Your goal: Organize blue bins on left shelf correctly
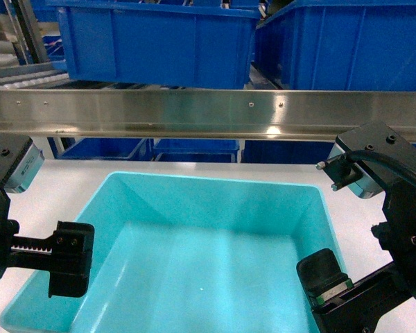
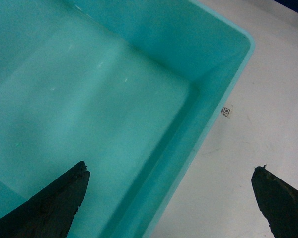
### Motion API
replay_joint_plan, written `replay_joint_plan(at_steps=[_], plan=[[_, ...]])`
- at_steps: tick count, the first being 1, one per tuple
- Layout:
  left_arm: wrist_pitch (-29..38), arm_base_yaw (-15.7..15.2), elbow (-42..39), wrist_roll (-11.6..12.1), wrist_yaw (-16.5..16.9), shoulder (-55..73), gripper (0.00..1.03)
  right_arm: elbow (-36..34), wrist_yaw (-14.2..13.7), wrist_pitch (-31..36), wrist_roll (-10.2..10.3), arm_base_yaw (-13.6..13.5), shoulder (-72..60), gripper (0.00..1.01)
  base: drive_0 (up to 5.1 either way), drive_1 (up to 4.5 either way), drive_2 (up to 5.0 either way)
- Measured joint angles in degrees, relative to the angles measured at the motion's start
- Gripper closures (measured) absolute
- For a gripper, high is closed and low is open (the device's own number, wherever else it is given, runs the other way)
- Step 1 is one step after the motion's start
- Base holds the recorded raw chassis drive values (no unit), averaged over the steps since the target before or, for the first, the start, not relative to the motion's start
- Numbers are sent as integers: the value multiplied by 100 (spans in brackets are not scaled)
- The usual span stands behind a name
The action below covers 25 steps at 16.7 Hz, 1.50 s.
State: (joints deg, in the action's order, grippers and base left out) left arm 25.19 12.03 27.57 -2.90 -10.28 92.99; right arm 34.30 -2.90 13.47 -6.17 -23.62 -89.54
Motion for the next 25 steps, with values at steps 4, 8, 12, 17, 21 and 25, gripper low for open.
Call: replay_joint_plan(at_steps=[4, 8, 12, 17, 21, 25], plan=[[-46, -46, 181, -68, 111, 299, 5, 341, -13, -160, -168, 44, -455, 3, 0, 0, 0], [17, -61, 286, -125, 111, 466, 5, 623, 103, -551, -127, -9, -605, 3, 0, 0, 0], [142, -61, 339, -122, 103, 664, 5, 809, 249, -831, 24, -46, -870, 3, 0, 0, 0], [109, -85, 503, -122, 129, 977, 5, 955, 168, -732, 61, -118, -1261, 3, 0, 0, 0], [146, -83, 691, -122, 105, 1272, 5, 1078, 74, -713, 68, -195, -1438, 3, 0, 0, 0], [52, -39, 914, -129, 87, 1471, 5, 1147, 9, -658, 72, -177, -1628, 3, 0, 0, 0]])
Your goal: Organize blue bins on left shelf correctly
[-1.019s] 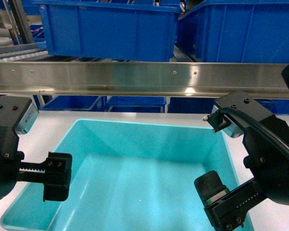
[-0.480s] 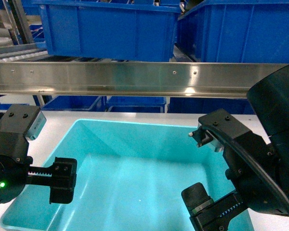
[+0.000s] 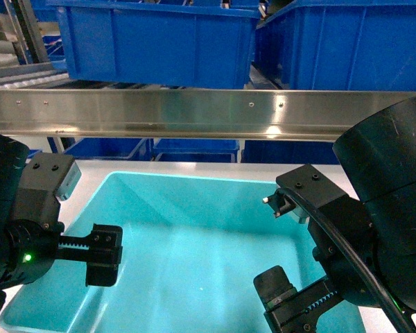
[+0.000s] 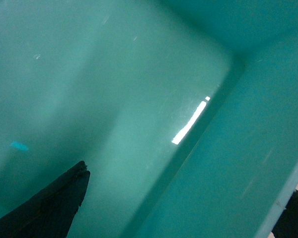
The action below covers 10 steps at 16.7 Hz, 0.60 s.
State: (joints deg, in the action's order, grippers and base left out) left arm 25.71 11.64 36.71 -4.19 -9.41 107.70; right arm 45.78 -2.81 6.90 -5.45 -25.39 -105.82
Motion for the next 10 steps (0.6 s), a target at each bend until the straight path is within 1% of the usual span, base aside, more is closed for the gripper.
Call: replay_joint_plan(at_steps=[2, 4, 10], plan=[[-96, 48, 74, -33, 37, 26, 5, 2, 9, 68, -22, 61, -22, 3, 0, 0, 0], [-101, 66, 79, -33, 22, 20, 5, 13, 173, 315, -74, 142, -20, 3, 0, 0, 0], [-94, 76, 79, -33, 20, 20, 5, 13, 177, 339, -90, 153, -15, 3, 0, 0, 0]])
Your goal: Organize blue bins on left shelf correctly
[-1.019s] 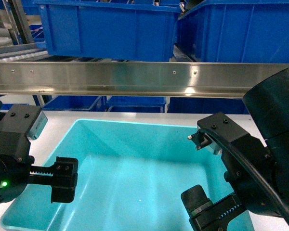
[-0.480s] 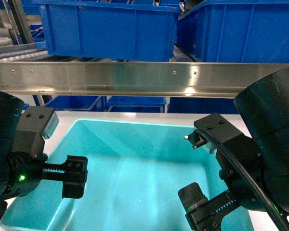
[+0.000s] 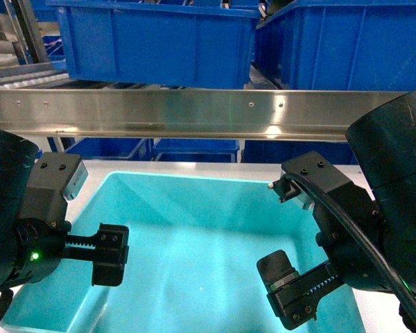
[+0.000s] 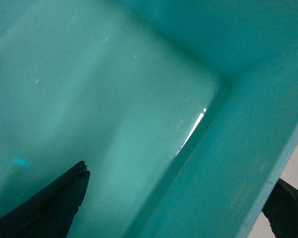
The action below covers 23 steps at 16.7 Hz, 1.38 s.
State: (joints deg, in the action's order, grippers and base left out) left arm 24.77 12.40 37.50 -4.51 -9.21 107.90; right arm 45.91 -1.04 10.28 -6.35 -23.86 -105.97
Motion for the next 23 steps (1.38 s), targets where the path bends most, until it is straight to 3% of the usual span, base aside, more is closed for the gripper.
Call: replay_joint_plan(at_steps=[15, 16, 23], plan=[[-2, 2, 0, 2, 0, 0, 5, 0, 0, 0, -20, -2, 2, 3, 0, 0, 0], [-2, 2, 0, 0, 0, 0, 13, 0, -7, -2, -20, -2, 0, 9, 0, 0, 0], [-7, -31, 0, -2, -70, 0, 78, 0, -87, -7, 24, 52, 2, 74, 0, 0, 0]])
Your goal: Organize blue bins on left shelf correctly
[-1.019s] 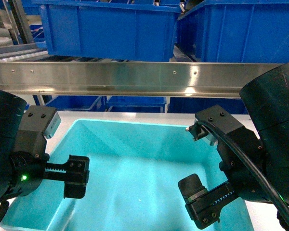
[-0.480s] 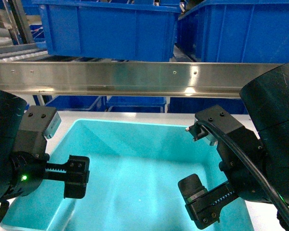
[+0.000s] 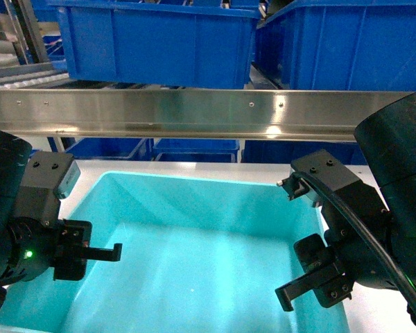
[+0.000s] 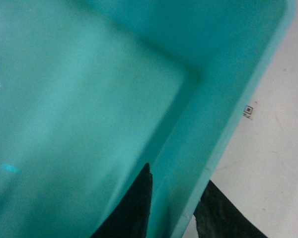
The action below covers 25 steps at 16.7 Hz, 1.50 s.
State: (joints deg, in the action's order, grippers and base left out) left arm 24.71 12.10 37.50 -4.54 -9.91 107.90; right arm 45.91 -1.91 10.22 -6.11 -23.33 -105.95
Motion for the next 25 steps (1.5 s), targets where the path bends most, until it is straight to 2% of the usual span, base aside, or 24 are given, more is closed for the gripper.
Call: replay_joint_plan(at_steps=[1, 2, 3, 4, 14, 21, 22, 23, 25], plan=[[-15, -13, 0, 0, -24, 0, 93, 0, -96, 28, 101, 17, 0, 86, 0, 0, 0], [-42, -26, -9, -146, -7, 0, 102, 0, -131, 11, 245, 28, 0, 93, 0, 0, 0], [-42, -20, -9, -225, 9, 0, 101, 0, -138, 37, 426, 55, 0, 97, 0, 0, 0], [-48, -20, -9, -282, 28, 0, 101, 0, -138, 46, 509, 55, 2, 97, 0, 0, 0], [-72, -7, -4, -293, 76, -35, 101, 0, -129, 39, 555, 55, 4, 97, 0, 0, 0], [-367, 15, 127, 7, 46, -717, 101, 9, -103, -94, 761, 85, 511, 97, 0, 0, 0], [-308, 15, 144, 37, -11, -745, 101, 2, -107, 68, 761, 87, 588, 97, 0, 0, 0], [-293, 13, 155, 31, -22, -745, 101, -13, -129, 273, 758, 90, 634, 98, 0, 0, 0], [-299, 13, 162, 24, -17, -745, 101, -20, -131, 260, 758, 92, 664, 98, 0, 0, 0]])
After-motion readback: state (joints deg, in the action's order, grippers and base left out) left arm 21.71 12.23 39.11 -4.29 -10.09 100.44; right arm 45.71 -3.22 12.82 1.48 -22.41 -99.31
